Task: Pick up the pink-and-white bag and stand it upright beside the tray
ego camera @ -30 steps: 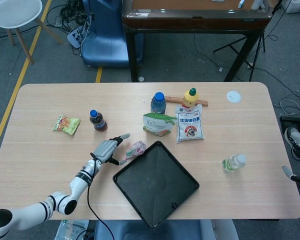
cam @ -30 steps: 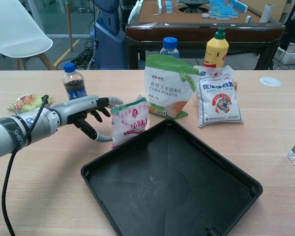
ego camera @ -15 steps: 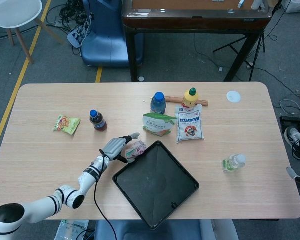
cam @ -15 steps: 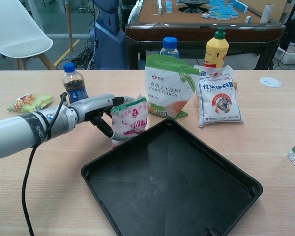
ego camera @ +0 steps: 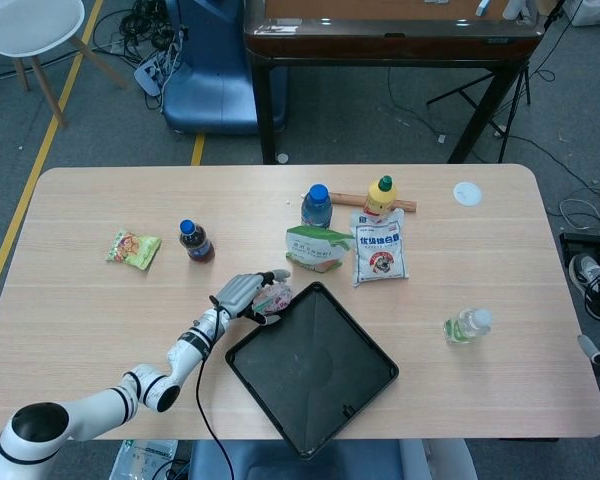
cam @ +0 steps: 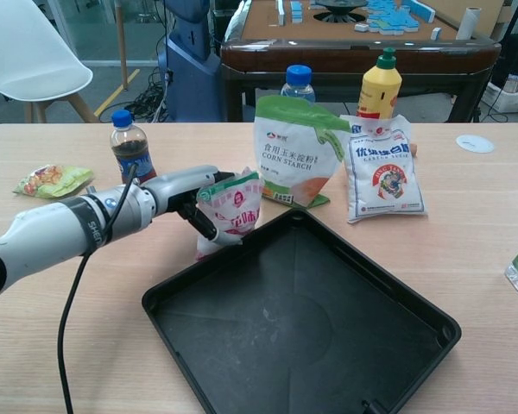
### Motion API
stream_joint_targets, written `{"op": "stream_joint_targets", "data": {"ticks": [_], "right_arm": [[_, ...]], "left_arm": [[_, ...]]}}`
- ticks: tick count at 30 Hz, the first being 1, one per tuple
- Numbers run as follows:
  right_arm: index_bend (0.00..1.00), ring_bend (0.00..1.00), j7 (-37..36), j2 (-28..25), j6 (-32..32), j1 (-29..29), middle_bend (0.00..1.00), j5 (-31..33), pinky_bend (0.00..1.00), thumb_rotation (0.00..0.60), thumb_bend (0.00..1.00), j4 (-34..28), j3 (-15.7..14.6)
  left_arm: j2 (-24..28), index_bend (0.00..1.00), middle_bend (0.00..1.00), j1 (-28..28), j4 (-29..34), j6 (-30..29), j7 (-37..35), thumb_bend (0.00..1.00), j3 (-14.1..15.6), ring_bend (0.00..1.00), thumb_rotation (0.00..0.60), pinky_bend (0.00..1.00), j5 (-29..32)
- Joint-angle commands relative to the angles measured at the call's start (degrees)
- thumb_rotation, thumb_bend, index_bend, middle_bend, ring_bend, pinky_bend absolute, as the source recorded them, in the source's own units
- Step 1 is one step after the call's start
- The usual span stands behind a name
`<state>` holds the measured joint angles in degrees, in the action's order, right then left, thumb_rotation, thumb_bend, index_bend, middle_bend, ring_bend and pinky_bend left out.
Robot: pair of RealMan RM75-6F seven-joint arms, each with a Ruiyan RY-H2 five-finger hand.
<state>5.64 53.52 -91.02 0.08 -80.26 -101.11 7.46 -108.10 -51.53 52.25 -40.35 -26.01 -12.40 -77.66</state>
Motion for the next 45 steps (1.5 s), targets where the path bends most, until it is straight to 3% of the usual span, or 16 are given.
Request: {"op": "stream_joint_targets", "data": {"ticks": [1, 6, 12, 17, 23, 34, 45], "right_arm": [[0.16, 0.11, -0.1, 0.0, 0.1, 0.0, 0.21, 0.1, 0.12, 0.600, 0.15, 0.0, 0.0], [0.16, 0.11, -0.2, -0.1, -0.1, -0.2, 0.21, 0.3, 0.12, 0.600, 0.15, 0.1, 0.1], [0.16, 0.11, -0.4, -0.2, -0.2, -0.3, 0.21, 0.2, 0.12, 0.600, 0.15, 0.1, 0.1], [0.16, 0.11, -0.5, -0.2, -0.8, -0.6, 0.21, -0.2, 0.12, 0.600, 0.15, 0.0, 0.1], [0.16, 0.11, -0.3, -0.1, -0.6, -0.4, 0.21, -0.5, 0.12, 0.600, 0.15, -0.2, 0.2], [0.16, 0.11, 0.0, 0.4, 0.0, 0.4, 0.21, -1.7, 0.12, 0.600, 0.15, -0.3, 0.1], [0.16, 0.11, -1.0, 0.6, -0.4, 0.1, 0.21, -2.1, 0.12, 0.600, 0.15, 0.5, -0.1]], "left_arm": [[-0.5, 0.20, 0.26, -0.4, -0.8, 0.0, -0.6, 0.20, 0.0, 0.27, 0.600, 0.26, -0.2], [-1.8, 0.29, 0.34, -1.1, -2.9, -0.1, -2.0, 0.20, -0.2, 0.34, 0.600, 0.29, 0.0], [-2.8, 0.43, 0.51, -2.3, -6.5, 0.2, -3.4, 0.20, -0.3, 0.49, 0.600, 0.40, -0.4], [-1.5, 0.46, 0.58, -2.8, -7.4, -0.8, -2.8, 0.21, 0.8, 0.54, 0.600, 0.49, -2.2], [2.0, 0.46, 0.59, -2.6, -5.2, -3.2, 0.5, 0.21, 2.1, 0.53, 0.600, 0.49, -4.0], [9.0, 0.44, 0.58, 0.5, 6.4, -15.1, 20.9, 0.21, 6.1, 0.52, 0.600, 0.49, -9.9], [11.8, 0.43, 0.57, 2.4, 15.2, -18.8, 40.6, 0.21, 8.6, 0.51, 0.600, 0.49, -12.3]]}}
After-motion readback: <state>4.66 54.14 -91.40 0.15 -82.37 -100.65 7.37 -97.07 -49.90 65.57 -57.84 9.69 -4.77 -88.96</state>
